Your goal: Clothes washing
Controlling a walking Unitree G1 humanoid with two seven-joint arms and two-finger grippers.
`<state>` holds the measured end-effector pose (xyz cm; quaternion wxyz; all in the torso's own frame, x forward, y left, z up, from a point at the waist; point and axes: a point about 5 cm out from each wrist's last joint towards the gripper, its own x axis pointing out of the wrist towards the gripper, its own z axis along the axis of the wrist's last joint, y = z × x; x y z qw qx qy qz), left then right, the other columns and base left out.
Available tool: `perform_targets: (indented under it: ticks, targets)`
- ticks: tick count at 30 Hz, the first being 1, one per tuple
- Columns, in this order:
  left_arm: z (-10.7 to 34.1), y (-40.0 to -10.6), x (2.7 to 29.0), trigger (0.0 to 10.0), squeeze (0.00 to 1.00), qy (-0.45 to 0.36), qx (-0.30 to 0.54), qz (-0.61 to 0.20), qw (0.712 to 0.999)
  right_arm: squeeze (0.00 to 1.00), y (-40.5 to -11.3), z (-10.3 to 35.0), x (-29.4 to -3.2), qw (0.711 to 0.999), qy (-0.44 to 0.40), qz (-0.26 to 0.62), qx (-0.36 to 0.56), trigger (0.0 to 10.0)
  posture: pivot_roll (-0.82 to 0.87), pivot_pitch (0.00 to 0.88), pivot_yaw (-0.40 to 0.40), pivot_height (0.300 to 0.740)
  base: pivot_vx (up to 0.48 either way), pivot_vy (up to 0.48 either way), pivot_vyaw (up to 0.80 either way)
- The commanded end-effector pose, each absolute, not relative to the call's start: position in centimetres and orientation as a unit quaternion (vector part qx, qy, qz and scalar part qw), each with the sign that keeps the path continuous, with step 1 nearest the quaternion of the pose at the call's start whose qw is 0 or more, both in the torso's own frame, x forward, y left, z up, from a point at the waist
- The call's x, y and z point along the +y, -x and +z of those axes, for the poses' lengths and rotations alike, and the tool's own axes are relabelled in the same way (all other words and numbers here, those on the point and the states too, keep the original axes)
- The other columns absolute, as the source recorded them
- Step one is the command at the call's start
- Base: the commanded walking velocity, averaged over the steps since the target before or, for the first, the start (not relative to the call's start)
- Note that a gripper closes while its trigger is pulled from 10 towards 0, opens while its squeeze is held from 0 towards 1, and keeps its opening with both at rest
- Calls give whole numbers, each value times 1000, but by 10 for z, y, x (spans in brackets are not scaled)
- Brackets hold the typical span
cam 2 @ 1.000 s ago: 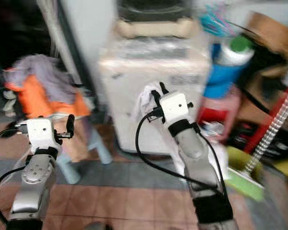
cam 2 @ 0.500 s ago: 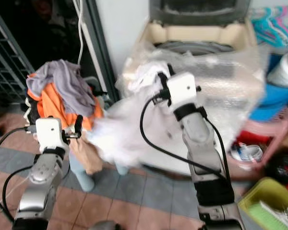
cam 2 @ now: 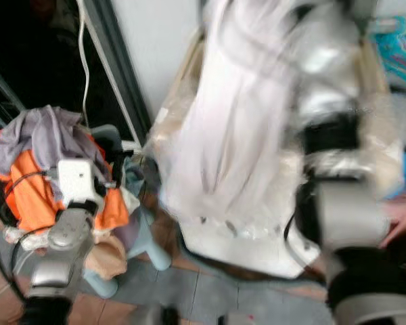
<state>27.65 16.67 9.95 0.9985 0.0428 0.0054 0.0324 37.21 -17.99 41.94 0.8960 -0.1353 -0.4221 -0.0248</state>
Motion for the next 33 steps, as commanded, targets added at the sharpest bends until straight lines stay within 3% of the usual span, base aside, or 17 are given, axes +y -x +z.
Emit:
perform_targets:
  ticks: [1, 3, 5, 6, 9, 13, 18, 19, 21, 23, 25, 26, 28, 33]
  targets:
    - [96, -275, 173, 10000, 0, -49, 14, 46, 998, 0, -359, 444, -186, 866, 140, -50, -478, 10000, -34, 0, 66, 740, 0, 0, 0]
    - [95, -274, 172, 10000, 0, -48, 15, 47, 998, 0, -356, 445, -184, 857, 163, -42, -488, 10000, -34, 0, 66, 740, 0, 0, 0]
    - [94, -275, 171, 10000, 0, -48, 16, 43, 998, 0, -374, 399, -168, 885, 183, 7, -427, 10000, -36, 0, 65, 740, 0, 0, 0]
    - [95, -275, 169, 10000, 0, -49, 16, 41, 998, 0, -384, 351, -160, 918, 161, 44, -360, 10000, -32, 0, 65, 740, 0, 0, 0]
    - [95, -274, 170, 10000, 0, -50, 16, 41, 998, 0, -389, 266, -142, 963, 138, 107, -208, 10000, -30, 0, 70, 740, 0, 0, 0]
    - [94, -275, 170, 10000, 0, -51, 18, 36, 998, 0, -373, 199, -128, 977, 101, 172, -79, 10000, -37, 0, 72, 740, 0, 0, 0]
    - [93, -275, 170, 10000, 0, -52, 19, 34, 998, 0, -358, 178, -125, 982, 85, 166, -30, 10000, -42, 0, 72, 740, 0, 0, 0]
    - [93, -275, 170, 10000, 0, -52, 19, 34, 998, 1000, -353, 182, -121, 982, 38, 182, -43, 10000, -42, 0, 72, 740, 0, 0, 0]
    - [93, -275, 170, 10000, 0, -52, 19, 35, 998, 1000, -347, 185, -119, 981, 18, 186, -50, 10000, -42, 0, 72, 740, 0, 0, 0]
    - [93, -275, 170, 10000, 0, -51, 20, 37, 998, 1000, -341, 185, -121, 981, 73, 168, -65, 10000, -38, 0, 68, 740, 0, 0, 0]
    - [93, -275, 170, 10000, 0, -51, 19, 38, 998, 1000, -336, 189, -123, 981, 76, 161, -79, 10000, -37, 0, 67, 740, 0, 0, 0]
    - [93, -274, 170, 10000, 0, -50, 20, 39, 998, 1000, -327, 209, -133, 979, 72, 126, -146, 10000, -38, 0, 68, 740, 0, 0, 0]
    - [93, -274, 170, 10000, 0, -50, 20, 39, 998, 1000, -322, 221, -139, 975, 77, 107, -179, 10000, -38, 0, 68, 740, 0, 0, 0]
    - [91, -272, 171, 10000, 0, -49, 25, 37, 998, 1000, -302, 221, -130, 952, 169, 150, -208, 10000, -45, 0, 68, 740, 0, 0, 0]
